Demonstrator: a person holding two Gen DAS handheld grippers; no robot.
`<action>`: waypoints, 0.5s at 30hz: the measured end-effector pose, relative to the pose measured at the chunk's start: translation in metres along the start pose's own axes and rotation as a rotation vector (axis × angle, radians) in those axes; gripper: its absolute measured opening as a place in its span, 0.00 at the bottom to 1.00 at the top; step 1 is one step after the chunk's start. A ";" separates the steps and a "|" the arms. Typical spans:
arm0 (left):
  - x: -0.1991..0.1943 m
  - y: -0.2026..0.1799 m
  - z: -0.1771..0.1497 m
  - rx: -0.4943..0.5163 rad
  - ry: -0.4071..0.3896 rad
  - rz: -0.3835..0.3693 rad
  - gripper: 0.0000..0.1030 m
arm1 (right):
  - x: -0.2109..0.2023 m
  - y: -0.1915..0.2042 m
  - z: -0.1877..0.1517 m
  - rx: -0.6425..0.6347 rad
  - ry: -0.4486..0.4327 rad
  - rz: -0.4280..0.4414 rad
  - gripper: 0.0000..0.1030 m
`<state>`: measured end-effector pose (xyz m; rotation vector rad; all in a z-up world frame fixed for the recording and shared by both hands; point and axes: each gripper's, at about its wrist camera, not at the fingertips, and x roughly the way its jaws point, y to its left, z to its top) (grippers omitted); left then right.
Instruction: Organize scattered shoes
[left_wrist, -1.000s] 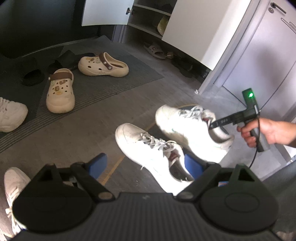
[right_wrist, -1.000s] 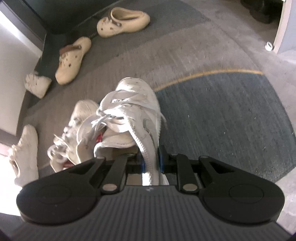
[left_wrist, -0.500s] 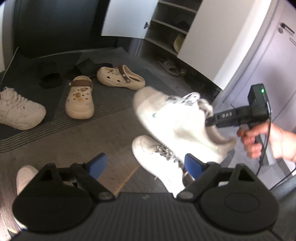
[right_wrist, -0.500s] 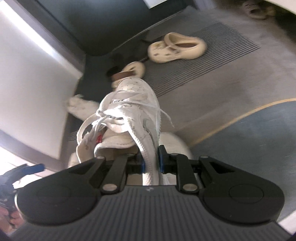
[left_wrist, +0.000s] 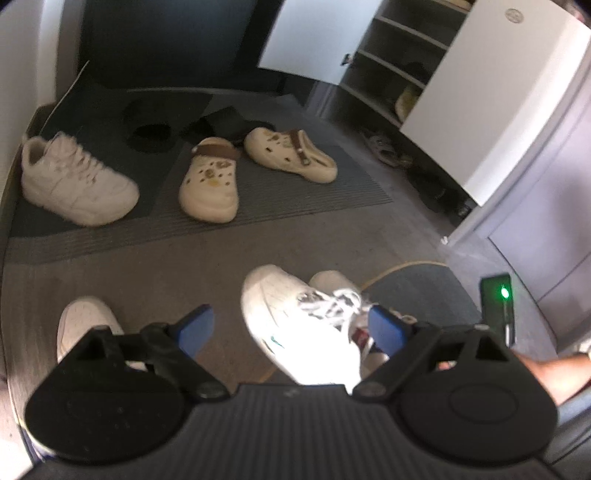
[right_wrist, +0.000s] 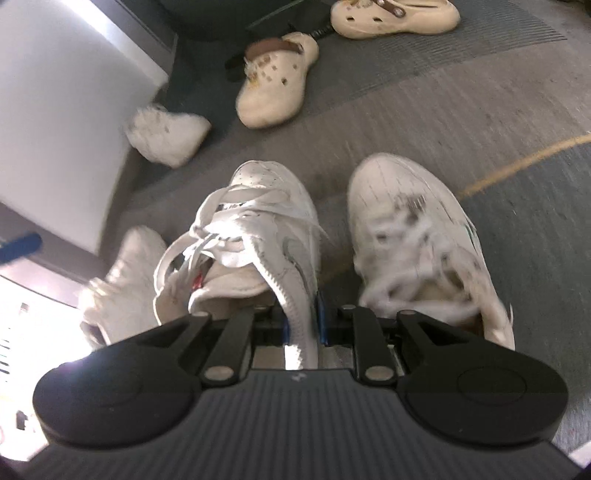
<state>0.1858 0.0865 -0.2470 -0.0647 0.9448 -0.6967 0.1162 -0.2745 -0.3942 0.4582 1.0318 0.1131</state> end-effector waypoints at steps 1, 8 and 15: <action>0.001 0.001 0.000 -0.007 0.002 -0.002 0.89 | -0.002 0.001 -0.002 -0.008 -0.009 -0.016 0.18; 0.006 -0.006 0.003 0.015 0.001 -0.006 0.89 | 0.000 -0.002 -0.025 0.012 0.057 -0.019 0.21; 0.015 -0.016 0.000 0.036 0.018 -0.018 0.89 | 0.001 0.011 -0.047 -0.137 0.121 -0.074 0.26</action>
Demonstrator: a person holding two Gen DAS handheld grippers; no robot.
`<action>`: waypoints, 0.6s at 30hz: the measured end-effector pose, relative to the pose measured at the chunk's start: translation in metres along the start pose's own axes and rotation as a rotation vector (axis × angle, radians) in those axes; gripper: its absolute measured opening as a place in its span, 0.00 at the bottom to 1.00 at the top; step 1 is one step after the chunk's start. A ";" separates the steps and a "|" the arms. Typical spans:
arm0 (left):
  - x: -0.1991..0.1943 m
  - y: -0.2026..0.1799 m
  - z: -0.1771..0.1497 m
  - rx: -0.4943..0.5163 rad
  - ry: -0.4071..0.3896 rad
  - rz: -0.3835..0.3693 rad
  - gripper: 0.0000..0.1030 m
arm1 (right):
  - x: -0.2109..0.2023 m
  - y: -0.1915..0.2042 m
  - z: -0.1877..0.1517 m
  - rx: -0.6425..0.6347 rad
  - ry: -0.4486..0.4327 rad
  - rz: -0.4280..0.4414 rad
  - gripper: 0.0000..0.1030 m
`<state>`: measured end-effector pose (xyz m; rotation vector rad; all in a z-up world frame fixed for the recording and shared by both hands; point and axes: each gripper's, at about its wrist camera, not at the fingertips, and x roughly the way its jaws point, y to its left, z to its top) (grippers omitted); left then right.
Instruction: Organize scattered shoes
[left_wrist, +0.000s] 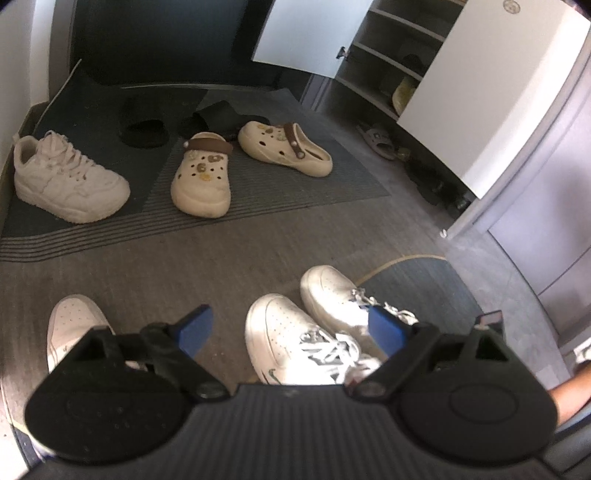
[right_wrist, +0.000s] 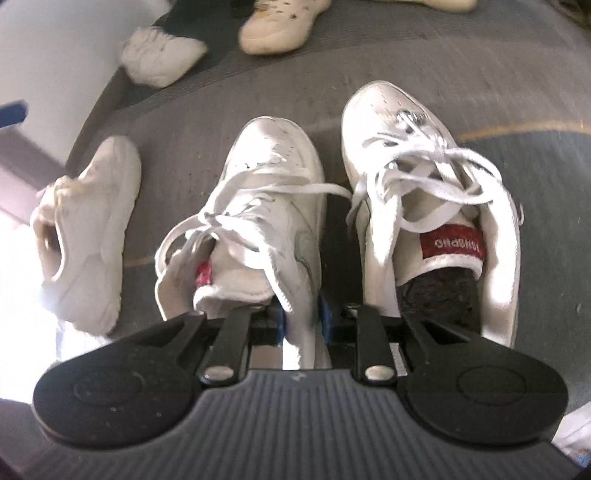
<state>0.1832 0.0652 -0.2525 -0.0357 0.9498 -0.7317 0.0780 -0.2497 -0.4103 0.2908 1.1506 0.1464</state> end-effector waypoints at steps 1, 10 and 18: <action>0.002 -0.001 0.000 0.002 0.004 -0.001 0.89 | -0.005 -0.003 0.003 0.004 0.001 0.019 0.27; 0.007 -0.007 0.001 0.002 -0.002 -0.006 0.89 | -0.070 -0.007 0.008 -0.067 0.026 0.031 0.73; 0.013 -0.015 -0.001 0.006 0.012 -0.023 0.89 | -0.032 0.004 0.009 -0.222 0.107 -0.040 0.74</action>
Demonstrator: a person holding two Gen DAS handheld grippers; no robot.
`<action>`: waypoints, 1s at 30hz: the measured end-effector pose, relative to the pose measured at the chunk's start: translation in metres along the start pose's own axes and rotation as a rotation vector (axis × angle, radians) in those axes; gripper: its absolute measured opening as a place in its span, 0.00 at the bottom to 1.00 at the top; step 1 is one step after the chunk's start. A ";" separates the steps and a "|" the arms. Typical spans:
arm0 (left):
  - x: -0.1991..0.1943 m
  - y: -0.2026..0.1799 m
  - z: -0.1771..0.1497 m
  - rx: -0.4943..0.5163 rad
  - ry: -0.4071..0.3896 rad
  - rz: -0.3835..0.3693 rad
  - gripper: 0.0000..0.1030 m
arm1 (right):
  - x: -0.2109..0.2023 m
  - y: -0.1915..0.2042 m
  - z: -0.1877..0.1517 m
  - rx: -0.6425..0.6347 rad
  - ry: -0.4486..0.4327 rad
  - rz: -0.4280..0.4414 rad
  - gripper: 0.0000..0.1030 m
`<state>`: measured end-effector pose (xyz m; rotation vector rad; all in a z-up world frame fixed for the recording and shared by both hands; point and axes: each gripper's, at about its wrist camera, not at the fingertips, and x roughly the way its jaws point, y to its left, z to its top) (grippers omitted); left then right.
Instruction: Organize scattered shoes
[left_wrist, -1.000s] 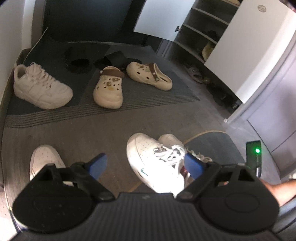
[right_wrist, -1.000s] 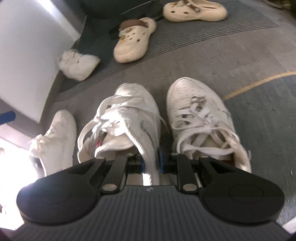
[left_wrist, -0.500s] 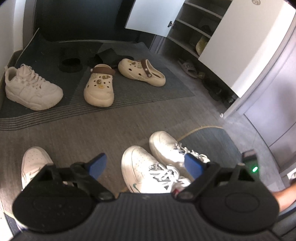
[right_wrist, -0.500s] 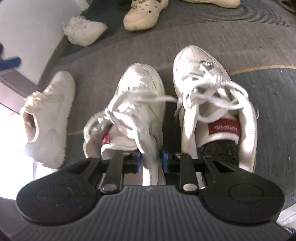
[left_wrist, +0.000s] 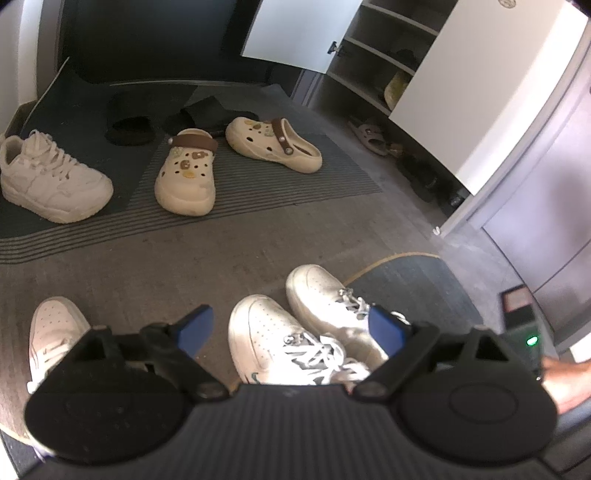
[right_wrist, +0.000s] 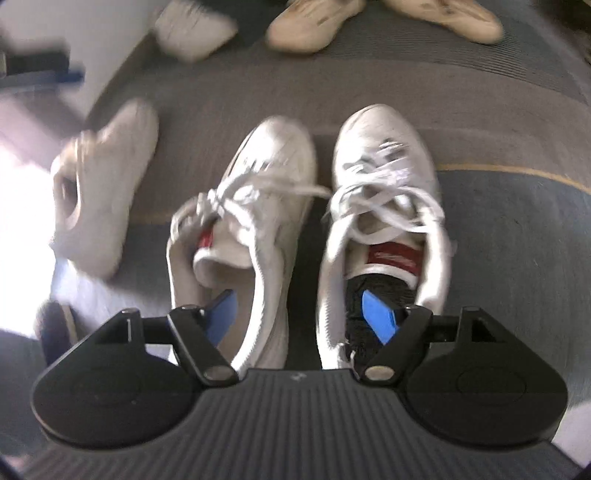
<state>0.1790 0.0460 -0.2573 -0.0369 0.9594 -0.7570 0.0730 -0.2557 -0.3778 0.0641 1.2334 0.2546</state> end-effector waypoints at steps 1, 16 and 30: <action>0.002 0.000 -0.001 -0.003 0.007 -0.002 0.89 | 0.008 0.003 0.002 -0.013 0.008 -0.004 0.74; 0.011 0.000 -0.005 -0.031 0.029 -0.024 0.89 | 0.037 0.004 -0.004 0.049 -0.201 -0.102 0.30; 0.017 -0.006 -0.003 -0.012 0.031 -0.017 0.89 | 0.004 -0.030 -0.014 0.179 -0.356 -0.197 0.23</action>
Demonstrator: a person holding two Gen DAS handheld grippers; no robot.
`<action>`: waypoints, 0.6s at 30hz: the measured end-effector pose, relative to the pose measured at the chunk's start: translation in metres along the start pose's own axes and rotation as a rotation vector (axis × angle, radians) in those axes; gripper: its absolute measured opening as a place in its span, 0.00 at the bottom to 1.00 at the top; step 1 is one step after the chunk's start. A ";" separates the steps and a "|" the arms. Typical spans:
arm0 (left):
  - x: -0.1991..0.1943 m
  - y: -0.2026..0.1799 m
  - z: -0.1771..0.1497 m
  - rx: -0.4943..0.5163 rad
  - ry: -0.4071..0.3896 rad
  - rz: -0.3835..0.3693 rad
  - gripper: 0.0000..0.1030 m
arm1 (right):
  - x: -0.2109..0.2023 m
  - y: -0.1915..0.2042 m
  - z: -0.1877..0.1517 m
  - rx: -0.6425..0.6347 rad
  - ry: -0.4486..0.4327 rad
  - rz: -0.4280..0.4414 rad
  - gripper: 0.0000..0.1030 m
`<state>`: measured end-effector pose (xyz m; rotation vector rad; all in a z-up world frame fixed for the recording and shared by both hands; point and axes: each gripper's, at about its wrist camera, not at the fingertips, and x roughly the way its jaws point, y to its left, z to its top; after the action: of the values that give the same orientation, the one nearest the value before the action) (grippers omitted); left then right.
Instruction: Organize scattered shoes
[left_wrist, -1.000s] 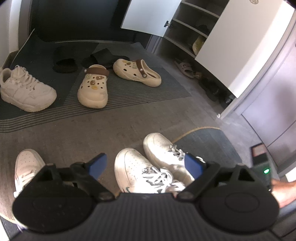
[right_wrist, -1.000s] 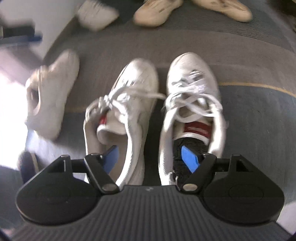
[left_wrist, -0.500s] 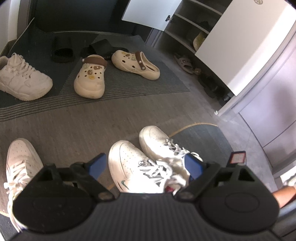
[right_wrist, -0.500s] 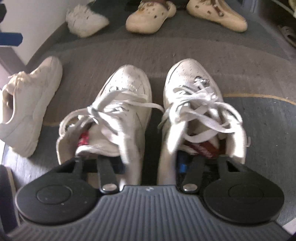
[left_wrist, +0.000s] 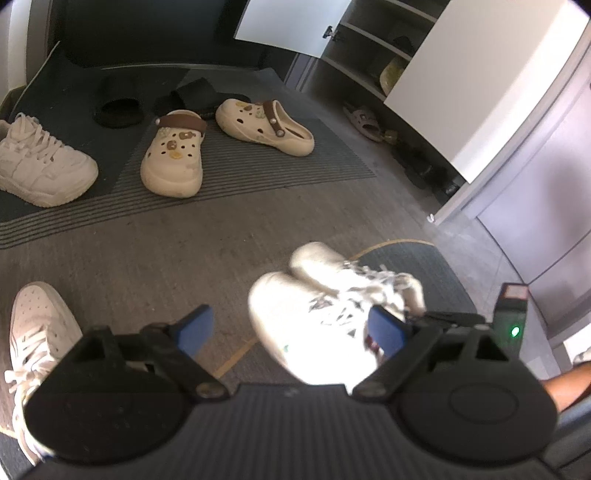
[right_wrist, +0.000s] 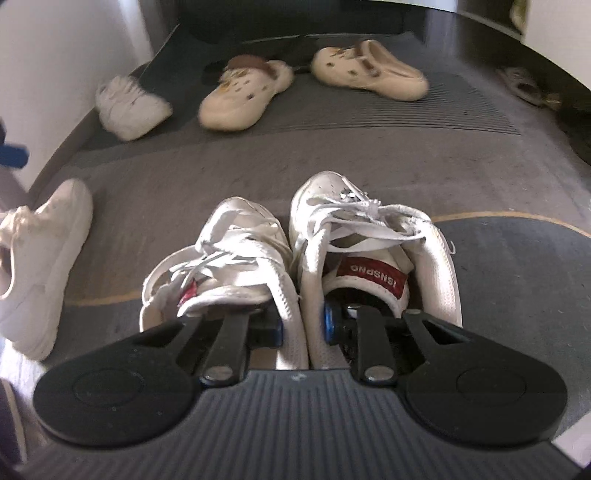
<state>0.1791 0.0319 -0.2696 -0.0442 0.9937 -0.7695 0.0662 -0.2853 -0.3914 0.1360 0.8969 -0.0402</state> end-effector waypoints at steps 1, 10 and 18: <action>0.000 0.000 0.000 -0.001 0.000 0.000 0.89 | -0.004 -0.009 0.000 0.034 -0.019 -0.018 0.22; 0.004 -0.003 0.004 0.007 -0.002 0.058 0.89 | 0.002 -0.058 -0.008 0.101 -0.058 -0.139 0.23; -0.002 0.001 0.010 0.016 -0.034 0.149 0.89 | 0.005 -0.070 -0.018 0.135 -0.024 -0.116 0.33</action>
<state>0.1868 0.0306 -0.2629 0.0307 0.9474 -0.6385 0.0486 -0.3519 -0.4137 0.2083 0.8772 -0.2105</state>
